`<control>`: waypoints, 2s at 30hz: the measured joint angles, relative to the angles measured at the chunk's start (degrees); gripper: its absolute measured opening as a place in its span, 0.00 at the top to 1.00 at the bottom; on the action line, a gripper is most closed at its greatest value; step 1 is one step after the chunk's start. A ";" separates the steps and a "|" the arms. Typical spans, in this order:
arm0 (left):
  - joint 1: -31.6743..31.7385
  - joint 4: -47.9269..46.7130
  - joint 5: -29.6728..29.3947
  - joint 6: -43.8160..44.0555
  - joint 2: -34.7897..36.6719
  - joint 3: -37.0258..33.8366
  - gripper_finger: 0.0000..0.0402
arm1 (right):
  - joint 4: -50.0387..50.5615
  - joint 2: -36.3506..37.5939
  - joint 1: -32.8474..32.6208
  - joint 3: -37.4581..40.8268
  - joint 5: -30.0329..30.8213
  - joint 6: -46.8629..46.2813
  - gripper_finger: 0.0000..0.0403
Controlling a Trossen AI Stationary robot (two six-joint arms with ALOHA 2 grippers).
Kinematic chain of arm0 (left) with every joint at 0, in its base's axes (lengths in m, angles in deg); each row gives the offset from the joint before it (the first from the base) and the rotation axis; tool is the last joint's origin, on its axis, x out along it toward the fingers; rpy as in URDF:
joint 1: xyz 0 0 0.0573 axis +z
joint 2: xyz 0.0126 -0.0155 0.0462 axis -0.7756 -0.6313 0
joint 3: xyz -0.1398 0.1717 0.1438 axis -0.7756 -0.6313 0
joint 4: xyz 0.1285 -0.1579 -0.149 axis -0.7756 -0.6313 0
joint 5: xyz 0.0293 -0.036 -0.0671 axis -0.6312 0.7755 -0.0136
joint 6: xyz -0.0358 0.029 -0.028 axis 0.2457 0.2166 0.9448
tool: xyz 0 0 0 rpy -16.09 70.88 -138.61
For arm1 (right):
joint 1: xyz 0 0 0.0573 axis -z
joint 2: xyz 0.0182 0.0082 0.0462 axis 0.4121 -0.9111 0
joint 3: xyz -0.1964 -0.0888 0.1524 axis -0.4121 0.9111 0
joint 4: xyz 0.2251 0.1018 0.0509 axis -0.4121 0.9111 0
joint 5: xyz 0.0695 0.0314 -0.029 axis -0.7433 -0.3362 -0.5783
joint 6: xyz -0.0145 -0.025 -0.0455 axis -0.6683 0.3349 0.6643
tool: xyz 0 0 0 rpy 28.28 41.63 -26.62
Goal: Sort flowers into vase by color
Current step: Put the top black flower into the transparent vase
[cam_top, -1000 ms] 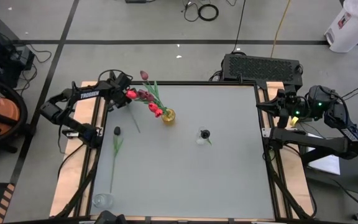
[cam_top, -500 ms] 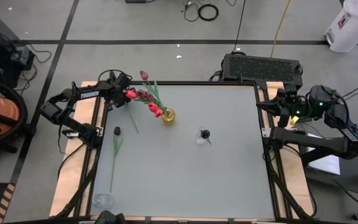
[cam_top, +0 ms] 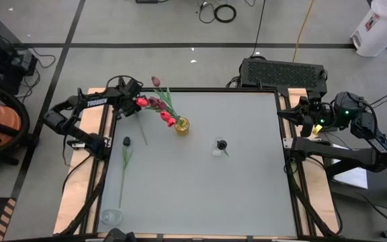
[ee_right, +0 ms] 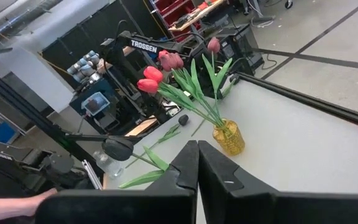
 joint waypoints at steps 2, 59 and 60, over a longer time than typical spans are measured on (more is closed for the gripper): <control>0.00 -0.15 0.03 -0.34 0.00 0.00 0.75 | 0.00 0.00 0.01 0.00 0.00 -0.20 1.00; 0.04 -2.43 1.84 -6.77 -2.17 0.08 0.98 | -3.28 0.00 0.02 0.00 0.00 -1.50 1.00; 0.04 -2.74 2.07 -7.24 -2.00 0.07 0.98 | -3.28 0.00 0.02 0.00 0.00 -1.39 1.00</control>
